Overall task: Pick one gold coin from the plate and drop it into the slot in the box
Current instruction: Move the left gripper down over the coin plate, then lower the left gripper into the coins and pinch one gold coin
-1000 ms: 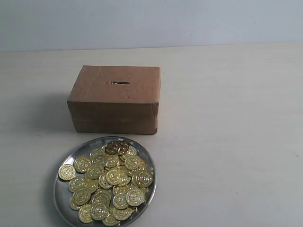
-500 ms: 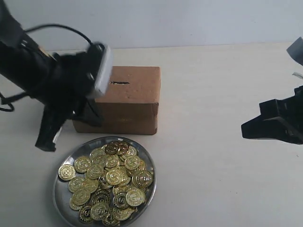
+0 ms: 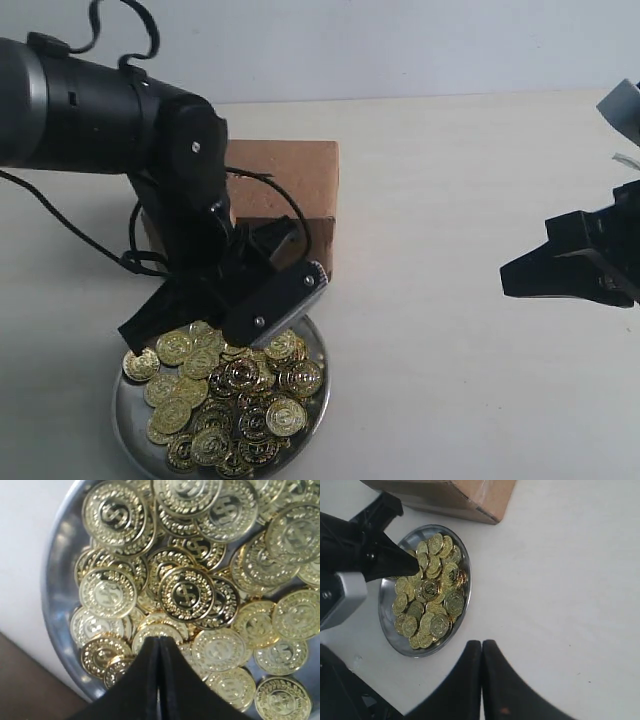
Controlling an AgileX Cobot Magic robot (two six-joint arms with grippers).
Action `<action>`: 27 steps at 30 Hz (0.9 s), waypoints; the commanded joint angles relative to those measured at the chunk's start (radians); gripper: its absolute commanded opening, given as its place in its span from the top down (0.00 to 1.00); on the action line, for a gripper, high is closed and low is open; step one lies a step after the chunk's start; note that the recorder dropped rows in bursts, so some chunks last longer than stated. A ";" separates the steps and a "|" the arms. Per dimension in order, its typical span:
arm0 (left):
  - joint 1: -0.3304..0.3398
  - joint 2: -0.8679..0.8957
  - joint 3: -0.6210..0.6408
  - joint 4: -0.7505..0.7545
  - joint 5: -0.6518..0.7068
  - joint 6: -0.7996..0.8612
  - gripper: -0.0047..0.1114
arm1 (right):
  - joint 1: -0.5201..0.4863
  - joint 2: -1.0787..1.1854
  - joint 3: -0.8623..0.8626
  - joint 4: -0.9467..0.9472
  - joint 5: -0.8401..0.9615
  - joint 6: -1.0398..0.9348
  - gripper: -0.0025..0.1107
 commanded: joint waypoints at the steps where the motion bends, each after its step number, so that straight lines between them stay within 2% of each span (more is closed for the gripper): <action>1: -0.046 0.014 -0.010 0.077 0.038 0.006 0.96 | -0.004 -0.014 -0.012 0.010 0.011 -0.013 0.98; 16: -0.087 0.016 -0.010 0.053 0.046 0.004 0.95 | -0.004 -0.016 -0.012 0.014 0.014 -0.017 0.98; 18: -0.089 0.016 -0.010 0.051 0.046 0.000 0.88 | -0.004 -0.016 -0.012 0.014 0.014 -0.019 0.98; 24: -0.089 0.016 -0.010 0.044 0.042 0.001 0.54 | -0.004 -0.016 -0.012 0.014 0.014 -0.021 0.98; 27: -0.089 0.016 -0.010 0.044 0.035 0.038 0.47 | -0.004 -0.016 -0.012 0.014 0.014 -0.021 0.98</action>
